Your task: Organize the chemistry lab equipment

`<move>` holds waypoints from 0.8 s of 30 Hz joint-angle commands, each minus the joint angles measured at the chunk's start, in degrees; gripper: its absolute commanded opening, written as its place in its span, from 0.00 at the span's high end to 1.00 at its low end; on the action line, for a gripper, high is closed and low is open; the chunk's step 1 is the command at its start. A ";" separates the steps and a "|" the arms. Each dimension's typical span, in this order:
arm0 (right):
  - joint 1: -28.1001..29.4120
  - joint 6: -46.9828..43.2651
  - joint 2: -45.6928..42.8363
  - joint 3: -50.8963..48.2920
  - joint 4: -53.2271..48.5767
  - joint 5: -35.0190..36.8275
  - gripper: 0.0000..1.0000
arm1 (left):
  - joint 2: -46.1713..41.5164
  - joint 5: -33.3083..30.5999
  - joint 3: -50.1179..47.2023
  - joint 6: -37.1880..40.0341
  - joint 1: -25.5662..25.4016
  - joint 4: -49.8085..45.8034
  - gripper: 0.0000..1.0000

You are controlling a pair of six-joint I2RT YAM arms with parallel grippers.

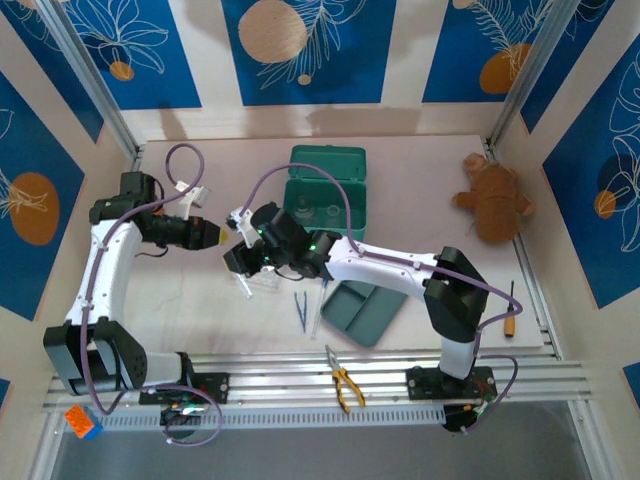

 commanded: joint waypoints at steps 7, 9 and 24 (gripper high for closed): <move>-0.92 -0.24 -1.49 -0.27 2.40 1.67 0.57 | -1.40 -2.31 0.96 0.82 -0.71 -0.77 0.99; -1.11 -0.23 -3.33 -1.98 2.30 2.85 0.55 | -1.78 -3.69 1.01 0.96 -0.71 -0.14 0.99; 1.23 3.20 -23.60 -20.18 0.49 13.09 0.53 | -8.56 -11.41 -13.56 -5.48 -0.98 29.47 1.00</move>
